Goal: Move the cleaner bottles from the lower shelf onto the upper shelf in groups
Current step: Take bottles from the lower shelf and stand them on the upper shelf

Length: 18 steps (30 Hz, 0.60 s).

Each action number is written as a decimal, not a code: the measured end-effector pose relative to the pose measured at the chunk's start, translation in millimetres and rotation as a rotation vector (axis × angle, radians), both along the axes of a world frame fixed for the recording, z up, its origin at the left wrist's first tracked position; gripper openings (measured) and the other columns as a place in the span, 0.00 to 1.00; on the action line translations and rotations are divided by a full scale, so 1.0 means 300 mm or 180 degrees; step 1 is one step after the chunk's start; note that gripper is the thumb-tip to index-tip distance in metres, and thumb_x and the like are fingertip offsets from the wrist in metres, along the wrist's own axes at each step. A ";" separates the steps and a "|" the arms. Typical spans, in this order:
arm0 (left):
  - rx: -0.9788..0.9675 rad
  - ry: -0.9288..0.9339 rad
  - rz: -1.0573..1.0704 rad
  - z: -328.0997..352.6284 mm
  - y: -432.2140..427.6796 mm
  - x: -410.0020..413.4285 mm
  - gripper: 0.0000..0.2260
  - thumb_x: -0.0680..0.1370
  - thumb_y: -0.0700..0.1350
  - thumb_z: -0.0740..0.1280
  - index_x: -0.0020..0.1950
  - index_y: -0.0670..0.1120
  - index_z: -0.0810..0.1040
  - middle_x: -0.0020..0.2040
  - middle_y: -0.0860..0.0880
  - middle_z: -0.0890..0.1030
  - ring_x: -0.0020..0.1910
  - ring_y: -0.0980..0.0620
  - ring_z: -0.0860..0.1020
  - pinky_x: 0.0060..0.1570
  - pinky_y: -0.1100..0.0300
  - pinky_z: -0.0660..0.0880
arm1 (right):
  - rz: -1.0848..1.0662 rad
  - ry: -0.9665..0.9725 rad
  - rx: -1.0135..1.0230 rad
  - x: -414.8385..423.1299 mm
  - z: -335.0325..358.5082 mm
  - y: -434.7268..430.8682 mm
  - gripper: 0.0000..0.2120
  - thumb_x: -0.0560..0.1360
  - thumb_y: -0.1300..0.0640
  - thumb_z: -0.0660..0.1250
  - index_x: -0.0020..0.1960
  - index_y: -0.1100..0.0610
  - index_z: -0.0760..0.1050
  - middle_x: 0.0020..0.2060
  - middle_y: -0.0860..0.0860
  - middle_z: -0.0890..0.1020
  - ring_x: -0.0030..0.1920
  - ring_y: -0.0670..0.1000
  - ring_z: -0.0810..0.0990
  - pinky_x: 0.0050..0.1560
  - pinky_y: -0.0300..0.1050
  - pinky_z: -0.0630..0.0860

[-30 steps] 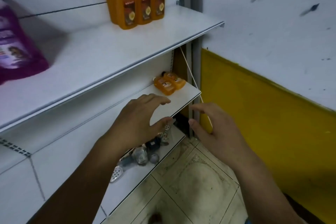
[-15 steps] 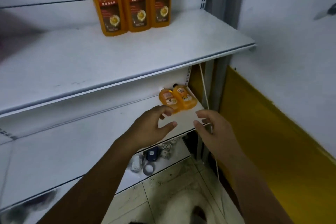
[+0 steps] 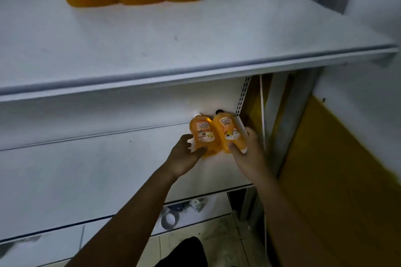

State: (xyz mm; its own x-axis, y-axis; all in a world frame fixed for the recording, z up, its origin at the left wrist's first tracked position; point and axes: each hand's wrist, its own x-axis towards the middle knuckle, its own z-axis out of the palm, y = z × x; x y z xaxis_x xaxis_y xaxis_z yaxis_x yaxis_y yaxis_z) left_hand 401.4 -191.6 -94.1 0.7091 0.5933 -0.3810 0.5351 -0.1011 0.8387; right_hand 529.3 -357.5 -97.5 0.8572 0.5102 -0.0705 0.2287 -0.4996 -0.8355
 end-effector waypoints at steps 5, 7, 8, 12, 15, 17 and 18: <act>-0.0341 -0.0631 0.0437 -0.121 -0.019 0.109 0.22 0.78 0.56 0.75 0.69 0.55 0.73 0.62 0.54 0.81 0.59 0.53 0.81 0.64 0.50 0.79 | -0.0056 -0.0007 -0.0138 0.101 -0.182 0.084 0.29 0.79 0.36 0.65 0.75 0.49 0.68 0.69 0.54 0.75 0.67 0.57 0.76 0.63 0.56 0.79; -0.0069 -0.0609 0.0356 -0.143 -0.014 0.139 0.17 0.78 0.59 0.73 0.63 0.57 0.74 0.58 0.58 0.81 0.54 0.57 0.81 0.60 0.54 0.79 | -0.0226 -0.0013 -0.0130 0.124 -0.219 0.101 0.28 0.78 0.34 0.65 0.71 0.48 0.70 0.65 0.55 0.77 0.63 0.59 0.79 0.58 0.56 0.81; 0.0049 -0.0518 0.0349 -0.153 -0.005 0.148 0.19 0.78 0.61 0.73 0.63 0.54 0.74 0.58 0.56 0.81 0.54 0.55 0.81 0.58 0.54 0.80 | -0.0262 0.0014 -0.0129 0.131 -0.220 0.108 0.28 0.78 0.36 0.68 0.72 0.49 0.70 0.65 0.55 0.78 0.63 0.59 0.80 0.57 0.55 0.81; 0.0151 -0.0035 0.0338 -0.168 0.041 0.147 0.21 0.78 0.58 0.74 0.65 0.47 0.80 0.59 0.47 0.84 0.56 0.47 0.83 0.58 0.49 0.82 | -0.0063 0.0478 -0.0531 0.168 -0.195 0.108 0.33 0.74 0.43 0.77 0.72 0.55 0.69 0.58 0.49 0.77 0.60 0.57 0.80 0.51 0.49 0.76; -0.0067 0.0020 0.0229 -0.148 0.045 0.115 0.16 0.77 0.53 0.75 0.61 0.47 0.83 0.56 0.46 0.86 0.53 0.48 0.85 0.56 0.50 0.83 | 0.0201 0.1024 -0.0772 0.156 -0.170 0.085 0.28 0.71 0.43 0.79 0.66 0.53 0.76 0.56 0.50 0.82 0.54 0.53 0.80 0.54 0.49 0.76; -0.0224 0.0079 0.0235 -0.135 0.049 0.078 0.17 0.76 0.52 0.77 0.61 0.46 0.84 0.55 0.46 0.87 0.51 0.48 0.86 0.52 0.50 0.85 | 0.0282 0.1312 -0.0685 0.123 -0.167 0.059 0.26 0.71 0.44 0.80 0.65 0.52 0.78 0.57 0.51 0.83 0.55 0.53 0.81 0.56 0.49 0.76; -0.0371 0.0113 0.0231 -0.121 0.050 0.053 0.18 0.75 0.52 0.78 0.62 0.45 0.84 0.55 0.45 0.87 0.51 0.47 0.86 0.51 0.50 0.86 | 0.0238 0.1518 -0.0574 0.100 -0.165 0.045 0.27 0.70 0.45 0.80 0.65 0.52 0.78 0.58 0.51 0.83 0.56 0.53 0.81 0.57 0.50 0.76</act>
State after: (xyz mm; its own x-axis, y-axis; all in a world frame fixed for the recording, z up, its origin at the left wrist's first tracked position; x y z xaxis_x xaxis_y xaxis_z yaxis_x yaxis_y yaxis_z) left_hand 417.3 -176.5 -130.4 0.6509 0.5927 -0.4743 0.5669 0.0360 0.8230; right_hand 559.4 -344.0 -146.9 0.6699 0.5126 -0.5371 -0.1162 -0.6422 -0.7577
